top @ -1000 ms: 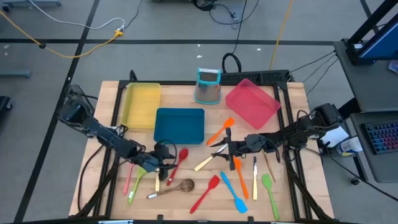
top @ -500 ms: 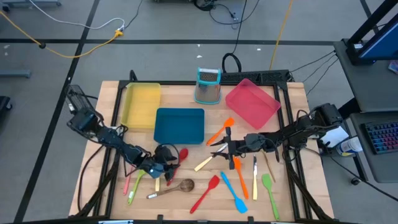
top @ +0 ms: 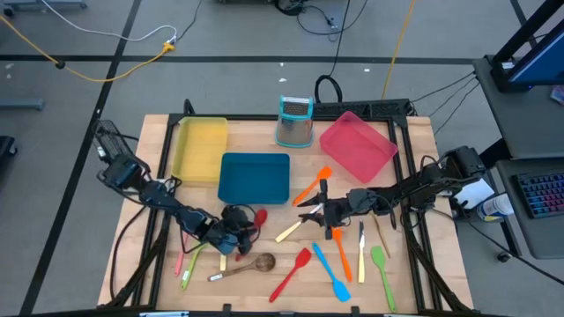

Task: Pick & Place Kitchen Items
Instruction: Put the red serving spoon into the yellow bin

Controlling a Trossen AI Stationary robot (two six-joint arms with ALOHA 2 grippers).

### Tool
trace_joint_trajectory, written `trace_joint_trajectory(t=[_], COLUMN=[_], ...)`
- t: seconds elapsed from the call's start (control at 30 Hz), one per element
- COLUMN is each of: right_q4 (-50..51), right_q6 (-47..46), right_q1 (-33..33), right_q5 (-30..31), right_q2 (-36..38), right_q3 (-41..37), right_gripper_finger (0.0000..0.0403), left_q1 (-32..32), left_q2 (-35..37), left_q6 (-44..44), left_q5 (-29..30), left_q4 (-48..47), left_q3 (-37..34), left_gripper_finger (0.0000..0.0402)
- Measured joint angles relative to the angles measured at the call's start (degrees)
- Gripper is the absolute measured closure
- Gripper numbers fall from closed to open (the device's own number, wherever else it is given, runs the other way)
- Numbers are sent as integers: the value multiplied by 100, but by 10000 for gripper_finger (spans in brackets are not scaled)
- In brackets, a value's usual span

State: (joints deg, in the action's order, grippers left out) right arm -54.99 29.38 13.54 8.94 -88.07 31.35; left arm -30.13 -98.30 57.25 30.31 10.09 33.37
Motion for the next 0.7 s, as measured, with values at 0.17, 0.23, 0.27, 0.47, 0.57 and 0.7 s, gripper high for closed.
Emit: trace_joint_trajectory(t=[0.17, 0.23, 0.27, 0.47, 0.57, 0.7], right_q4=[1, 1, -1, 1, -4, -4], right_q6=[267, 364, 401, 546, 643, 689], right_q1=[0, 0, 0, -2, 0, 0], right_q5=[-2, -2, -2, -6, -17, -17], right_q2=[0, 0, 0, 0, 0, 0], right_q3=[-1, -1, 0, -2, -2, -2], right_gripper_finger=[267, 266, 266, 267, 266, 268], left_q1=[34, 31, 13, -26, -34, -37], left_q2=[4, 4, 3, -22, -24, -23], left_q6=[373, 437, 437, 23, -159, -99], left_q5=[-17, 2, 5, -33, -127, -134], left_q4=[-196, -139, -140, -246, -559, -1340], left_q3=[39, 50, 73, 444, 679, 1006], left_gripper_finger=[357, 374, 377, 377, 373, 375])
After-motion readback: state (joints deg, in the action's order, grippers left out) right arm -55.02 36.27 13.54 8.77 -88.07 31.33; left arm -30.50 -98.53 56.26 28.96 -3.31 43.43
